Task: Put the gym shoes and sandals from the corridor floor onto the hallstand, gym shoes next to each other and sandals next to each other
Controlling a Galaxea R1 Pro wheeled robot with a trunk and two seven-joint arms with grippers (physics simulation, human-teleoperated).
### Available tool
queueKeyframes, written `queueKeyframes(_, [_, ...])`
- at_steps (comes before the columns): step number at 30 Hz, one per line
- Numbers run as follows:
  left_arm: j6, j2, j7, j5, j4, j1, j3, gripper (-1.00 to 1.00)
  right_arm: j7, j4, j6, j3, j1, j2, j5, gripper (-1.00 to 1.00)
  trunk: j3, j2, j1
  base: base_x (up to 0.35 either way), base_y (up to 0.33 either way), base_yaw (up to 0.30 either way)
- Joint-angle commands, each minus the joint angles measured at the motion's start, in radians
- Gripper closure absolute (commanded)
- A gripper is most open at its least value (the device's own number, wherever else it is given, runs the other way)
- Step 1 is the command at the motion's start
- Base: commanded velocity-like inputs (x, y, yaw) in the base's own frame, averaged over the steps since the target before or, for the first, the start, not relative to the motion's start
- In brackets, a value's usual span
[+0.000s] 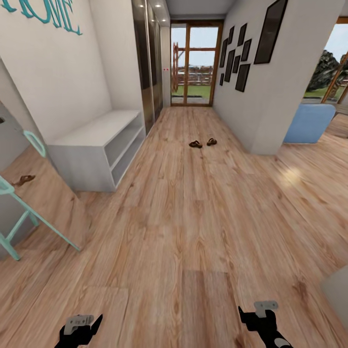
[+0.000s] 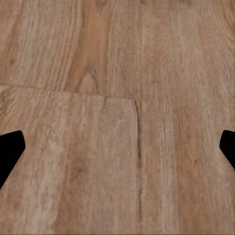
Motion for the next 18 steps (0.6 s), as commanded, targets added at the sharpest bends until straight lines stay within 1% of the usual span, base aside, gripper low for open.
queueKeyframes(1, [0.001, 0.0, -0.01, 0.009, 0.001, -0.001, 0.004, -1.0, 0.001, 0.001, -0.003, -0.009, -0.001, 0.0, 0.009, -1.0, -0.001, 0.0, 0.0, 0.339, 0.0, 0.0])
queueKeyframes(18, [0.001, 0.0, -0.01, 0.009, 0.001, -0.001, 0.004, -1.0, 0.0, 0.0, -0.003, -0.009, -0.001, 0.0, 0.007, -1.0, -0.001, 0.0, 0.0, 0.339, -0.008, 0.0])
